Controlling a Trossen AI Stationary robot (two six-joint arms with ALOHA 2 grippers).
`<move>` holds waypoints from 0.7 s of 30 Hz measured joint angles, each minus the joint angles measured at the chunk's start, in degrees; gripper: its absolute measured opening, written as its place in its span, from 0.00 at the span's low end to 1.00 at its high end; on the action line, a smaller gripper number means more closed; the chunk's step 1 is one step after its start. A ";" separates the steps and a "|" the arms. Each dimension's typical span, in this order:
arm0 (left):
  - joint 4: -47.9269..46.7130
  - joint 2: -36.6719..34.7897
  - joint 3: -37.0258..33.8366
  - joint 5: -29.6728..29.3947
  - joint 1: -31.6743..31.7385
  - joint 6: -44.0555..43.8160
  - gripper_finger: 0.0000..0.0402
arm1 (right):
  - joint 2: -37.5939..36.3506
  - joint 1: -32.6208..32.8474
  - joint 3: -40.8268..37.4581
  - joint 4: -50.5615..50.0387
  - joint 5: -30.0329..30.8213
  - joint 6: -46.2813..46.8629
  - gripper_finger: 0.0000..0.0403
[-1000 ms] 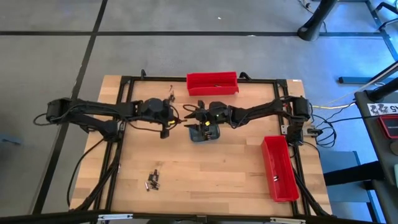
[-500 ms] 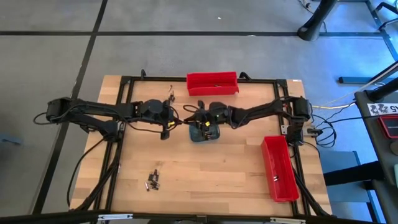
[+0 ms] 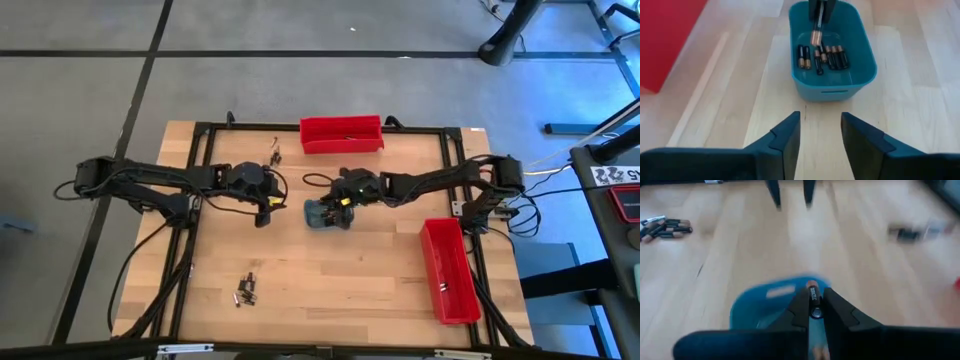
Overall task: Sort batteries
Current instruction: Put the black battery into the blue bin
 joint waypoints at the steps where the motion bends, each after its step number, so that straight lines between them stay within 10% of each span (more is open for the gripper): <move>1: 0.25 0.00 0.00 0.00 0.00 0.11 0.34 | -0.08 0.00 -1.05 -0.38 -0.31 1.89 0.07; 21: 3.77 0.00 -0.02 -0.07 0.00 1.22 0.35 | 10.14 0.02 3.28 -3.65 -4.60 9.25 0.07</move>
